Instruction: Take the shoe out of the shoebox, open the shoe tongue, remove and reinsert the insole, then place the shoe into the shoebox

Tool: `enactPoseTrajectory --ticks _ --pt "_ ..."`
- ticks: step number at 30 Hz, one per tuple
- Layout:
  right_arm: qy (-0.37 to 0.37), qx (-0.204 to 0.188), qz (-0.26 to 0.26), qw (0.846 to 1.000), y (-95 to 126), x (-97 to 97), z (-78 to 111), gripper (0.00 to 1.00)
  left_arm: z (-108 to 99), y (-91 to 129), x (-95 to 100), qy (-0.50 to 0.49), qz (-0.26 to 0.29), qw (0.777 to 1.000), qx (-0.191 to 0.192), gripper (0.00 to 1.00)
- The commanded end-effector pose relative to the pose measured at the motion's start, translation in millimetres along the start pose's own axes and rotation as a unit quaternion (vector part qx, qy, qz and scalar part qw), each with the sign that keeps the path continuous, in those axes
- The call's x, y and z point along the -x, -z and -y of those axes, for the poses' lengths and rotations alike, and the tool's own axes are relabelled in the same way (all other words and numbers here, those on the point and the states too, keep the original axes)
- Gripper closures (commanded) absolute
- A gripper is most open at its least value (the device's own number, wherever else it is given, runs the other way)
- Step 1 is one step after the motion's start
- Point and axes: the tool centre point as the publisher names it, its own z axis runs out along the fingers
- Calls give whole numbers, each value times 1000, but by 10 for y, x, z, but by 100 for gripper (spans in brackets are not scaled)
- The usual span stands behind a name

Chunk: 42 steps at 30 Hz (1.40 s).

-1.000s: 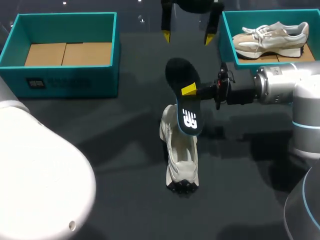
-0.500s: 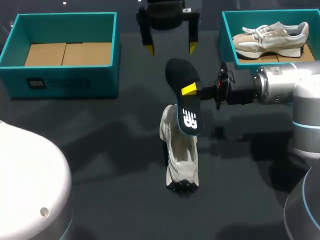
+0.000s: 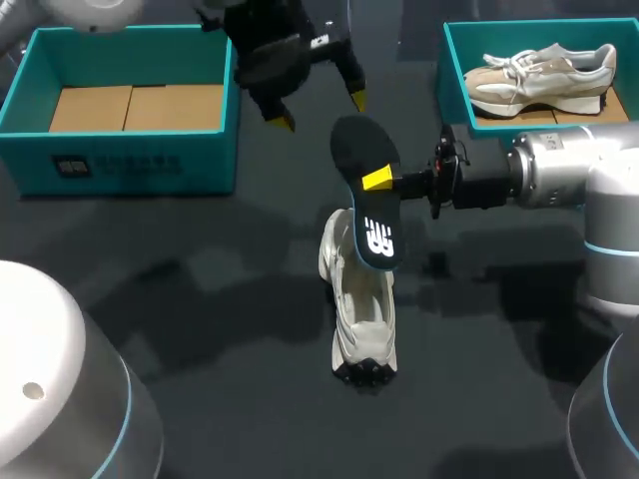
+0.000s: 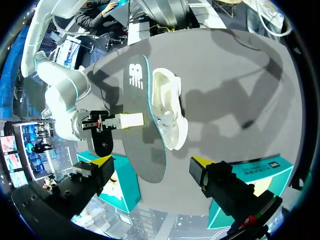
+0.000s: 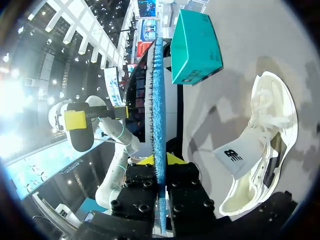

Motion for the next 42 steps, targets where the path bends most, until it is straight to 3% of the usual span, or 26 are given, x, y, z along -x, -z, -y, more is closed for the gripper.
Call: enactPoseTrajectory --ticks 1,5,9,21,24,28,38,42 --pt "0 0 1 1000 -12 2 3 100 113 -143 -61 -20 132 991 -2 0" --pt "0 0 1 1000 -12 2 3 100 206 -233 -173 -17 215 976 -9 0" --pt "0 0 1 1000 -12 2 3 100 274 -165 -232 -1 297 955 -2 0" --pt "0 0 1 1000 -12 2 3 100 288 -117 -250 -3 301 954 4 0" --pt "0 0 1 1000 -12 2 3 100 264 -234 -276 13 332 943 10 0" --pt "0 0 1 1000 -12 2 3 100 224 -325 -300 17 334 942 29 0" --pt "0 0 1 1000 -12 2 3 100 230 -291 -312 12 337 941 20 0" --pt "-1 3 -3 1000 -23 -14 15 100 222 -411 -340 40 375 926 10 0"
